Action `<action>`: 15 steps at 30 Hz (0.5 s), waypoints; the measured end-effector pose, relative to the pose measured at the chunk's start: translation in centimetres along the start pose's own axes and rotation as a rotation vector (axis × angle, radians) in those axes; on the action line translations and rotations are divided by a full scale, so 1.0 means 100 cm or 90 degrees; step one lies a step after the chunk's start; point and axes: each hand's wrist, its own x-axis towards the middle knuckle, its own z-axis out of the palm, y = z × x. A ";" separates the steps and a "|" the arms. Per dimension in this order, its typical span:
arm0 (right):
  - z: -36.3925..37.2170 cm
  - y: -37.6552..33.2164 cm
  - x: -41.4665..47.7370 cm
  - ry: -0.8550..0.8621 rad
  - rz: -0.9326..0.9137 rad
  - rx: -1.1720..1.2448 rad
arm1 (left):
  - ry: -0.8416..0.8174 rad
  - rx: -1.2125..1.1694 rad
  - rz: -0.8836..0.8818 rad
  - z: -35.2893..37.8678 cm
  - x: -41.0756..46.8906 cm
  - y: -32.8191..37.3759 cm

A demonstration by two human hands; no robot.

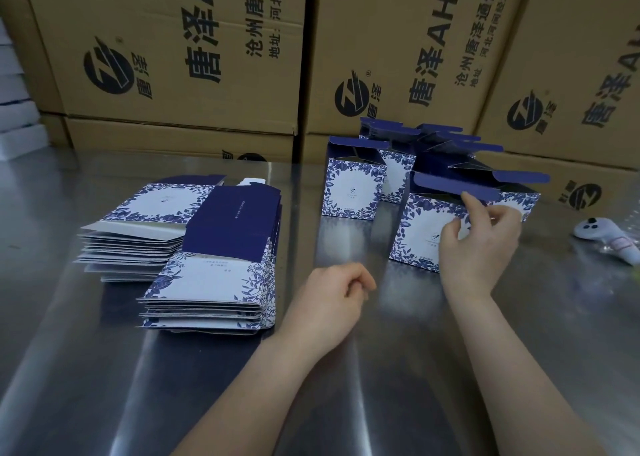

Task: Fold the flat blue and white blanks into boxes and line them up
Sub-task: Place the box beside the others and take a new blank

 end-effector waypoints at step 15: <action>0.034 0.014 -0.010 -0.430 0.082 0.063 | -0.122 0.087 0.014 0.004 -0.007 0.010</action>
